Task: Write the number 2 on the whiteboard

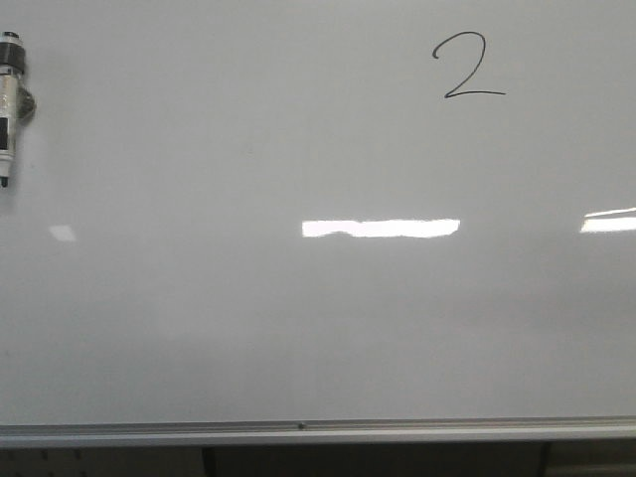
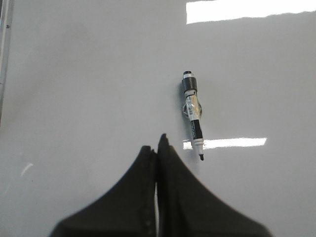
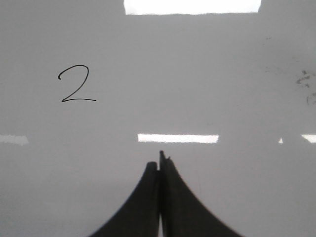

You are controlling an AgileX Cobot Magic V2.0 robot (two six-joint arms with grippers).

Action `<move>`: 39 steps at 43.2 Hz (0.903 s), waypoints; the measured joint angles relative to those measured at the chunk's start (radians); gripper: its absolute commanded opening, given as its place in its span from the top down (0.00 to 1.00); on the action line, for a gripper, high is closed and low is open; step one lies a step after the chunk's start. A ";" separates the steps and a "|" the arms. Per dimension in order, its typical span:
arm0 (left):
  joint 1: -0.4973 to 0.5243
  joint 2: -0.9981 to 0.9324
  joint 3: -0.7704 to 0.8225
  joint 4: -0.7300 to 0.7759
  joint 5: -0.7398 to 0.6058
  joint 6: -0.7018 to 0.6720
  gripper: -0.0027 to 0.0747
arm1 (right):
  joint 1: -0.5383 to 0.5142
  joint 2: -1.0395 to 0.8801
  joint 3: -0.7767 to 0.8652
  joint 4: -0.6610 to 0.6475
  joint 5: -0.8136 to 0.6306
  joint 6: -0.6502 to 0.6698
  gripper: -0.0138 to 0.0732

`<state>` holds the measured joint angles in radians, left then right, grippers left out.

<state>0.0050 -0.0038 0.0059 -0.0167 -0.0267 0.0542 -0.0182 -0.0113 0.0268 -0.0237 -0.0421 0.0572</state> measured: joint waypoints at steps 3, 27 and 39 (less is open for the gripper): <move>0.000 0.000 0.000 0.000 0.000 0.000 0.99 | 0.000 0.000 0.000 0.000 -0.002 -0.005 0.92; 0.000 0.000 0.000 0.000 0.000 0.000 0.99 | 0.000 0.000 0.000 0.000 -0.013 -0.022 0.92; 0.000 0.000 0.000 0.000 0.000 0.000 0.99 | 0.000 0.000 0.000 0.000 -0.013 -0.024 0.92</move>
